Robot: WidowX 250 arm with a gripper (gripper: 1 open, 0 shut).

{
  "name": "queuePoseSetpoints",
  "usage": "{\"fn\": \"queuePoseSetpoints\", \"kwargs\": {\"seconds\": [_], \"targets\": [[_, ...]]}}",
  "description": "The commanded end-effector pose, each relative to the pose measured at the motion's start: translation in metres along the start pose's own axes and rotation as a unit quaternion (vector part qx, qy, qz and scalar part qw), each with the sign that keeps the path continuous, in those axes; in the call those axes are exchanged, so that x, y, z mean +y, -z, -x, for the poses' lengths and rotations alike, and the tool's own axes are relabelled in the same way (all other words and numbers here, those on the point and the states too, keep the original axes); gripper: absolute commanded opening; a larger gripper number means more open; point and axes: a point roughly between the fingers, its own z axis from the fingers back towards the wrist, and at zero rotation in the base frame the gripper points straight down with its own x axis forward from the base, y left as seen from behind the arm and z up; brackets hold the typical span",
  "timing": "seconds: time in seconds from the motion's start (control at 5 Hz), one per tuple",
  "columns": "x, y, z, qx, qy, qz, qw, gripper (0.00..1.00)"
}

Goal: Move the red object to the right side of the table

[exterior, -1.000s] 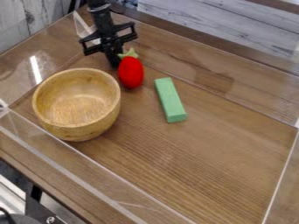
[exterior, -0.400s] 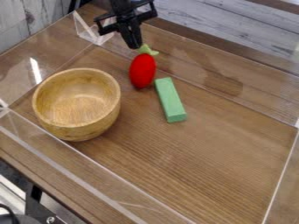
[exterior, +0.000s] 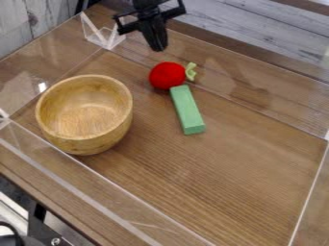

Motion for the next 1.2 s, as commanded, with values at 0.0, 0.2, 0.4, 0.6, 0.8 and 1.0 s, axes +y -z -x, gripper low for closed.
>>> {"fn": "queuePoseSetpoints", "kwargs": {"seconds": [0.0,0.2,0.4,0.6,0.8,1.0], "targets": [[-0.023,-0.018,0.005,-0.021,0.057,0.003,0.9981,0.00],[-0.028,-0.003,0.005,-0.009,0.083,-0.008,0.9964,1.00],[-0.029,0.015,0.003,-0.009,0.081,-0.018,0.9965,1.00],[-0.017,0.031,-0.002,-0.010,0.070,-0.030,0.9970,1.00],[-0.017,0.043,-0.001,-0.004,0.084,-0.042,0.9956,1.00],[-0.015,0.052,0.000,0.003,0.097,-0.052,0.9940,1.00]]}}
